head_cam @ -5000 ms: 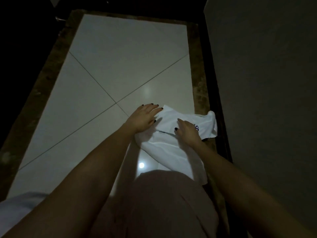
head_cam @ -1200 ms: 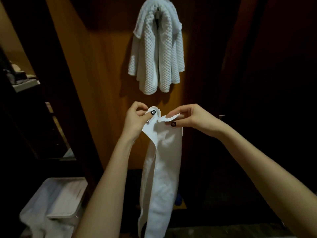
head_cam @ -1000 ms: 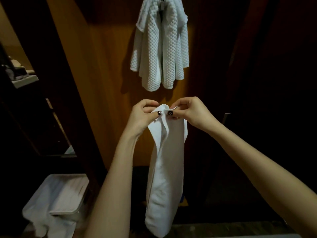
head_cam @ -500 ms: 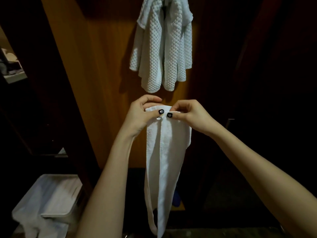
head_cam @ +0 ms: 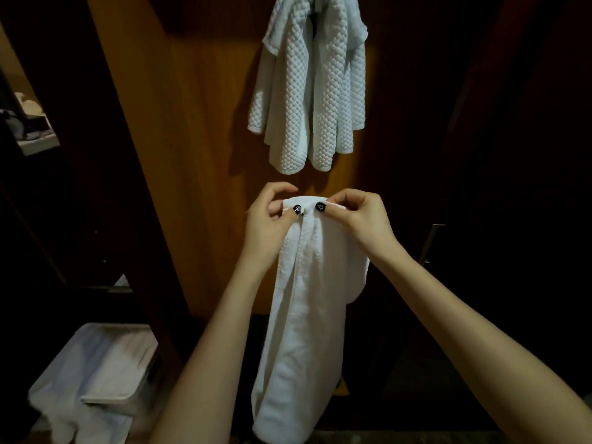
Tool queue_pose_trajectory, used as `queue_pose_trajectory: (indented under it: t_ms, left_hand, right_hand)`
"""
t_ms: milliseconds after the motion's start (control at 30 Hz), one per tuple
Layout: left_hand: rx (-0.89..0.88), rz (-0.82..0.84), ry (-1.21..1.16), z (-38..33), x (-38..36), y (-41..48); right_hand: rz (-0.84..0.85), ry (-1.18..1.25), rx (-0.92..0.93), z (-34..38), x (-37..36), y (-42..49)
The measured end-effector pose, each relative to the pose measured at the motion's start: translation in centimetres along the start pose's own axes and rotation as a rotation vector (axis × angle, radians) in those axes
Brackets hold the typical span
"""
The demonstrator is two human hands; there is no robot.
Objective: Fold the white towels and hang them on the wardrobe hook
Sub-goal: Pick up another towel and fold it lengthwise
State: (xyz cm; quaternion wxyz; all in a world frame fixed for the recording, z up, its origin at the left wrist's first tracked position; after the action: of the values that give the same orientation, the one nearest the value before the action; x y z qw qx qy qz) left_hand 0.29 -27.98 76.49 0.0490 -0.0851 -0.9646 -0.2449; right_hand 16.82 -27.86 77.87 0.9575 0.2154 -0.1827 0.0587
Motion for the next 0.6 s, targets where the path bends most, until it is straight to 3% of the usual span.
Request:
queue_pose_trajectory:
  t_ms: [100,300,500,600]
  left_hand:
    - [-0.052,-0.122,0.026,0.2,0.8,-0.7]
    - [0.003,-0.020,-0.012,0.7,-0.5,-1.1]
    - [-0.015,-0.182,0.041,0.5,-0.4,-1.2]
    - [-0.026,-0.145,0.005,0.4,-0.5,-1.3]
  right_hand:
    - [-0.070,-0.010,0.037,0.2,-0.1,-0.5]
    - [-0.130,-0.031,0.088,0.5,-0.3,-1.2]
    - [-0.126,-0.101,0.100,1.0,-0.8,-1.3]
    - [-0.131,-0.106,0.100,1.1,-0.8,-1.4]
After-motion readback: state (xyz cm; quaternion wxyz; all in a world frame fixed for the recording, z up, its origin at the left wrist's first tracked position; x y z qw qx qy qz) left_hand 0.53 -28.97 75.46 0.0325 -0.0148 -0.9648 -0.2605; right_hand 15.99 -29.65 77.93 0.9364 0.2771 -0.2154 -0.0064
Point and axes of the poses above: each hand's wrist, its own y-axis towards the middle knuckle, its own x-axis out of the back of the hand, z = x × y, the point moved 5 cm from there along y, towards the middle knuckle, and after that the axes turned 12 degrees about z, right-handed, at the moved point
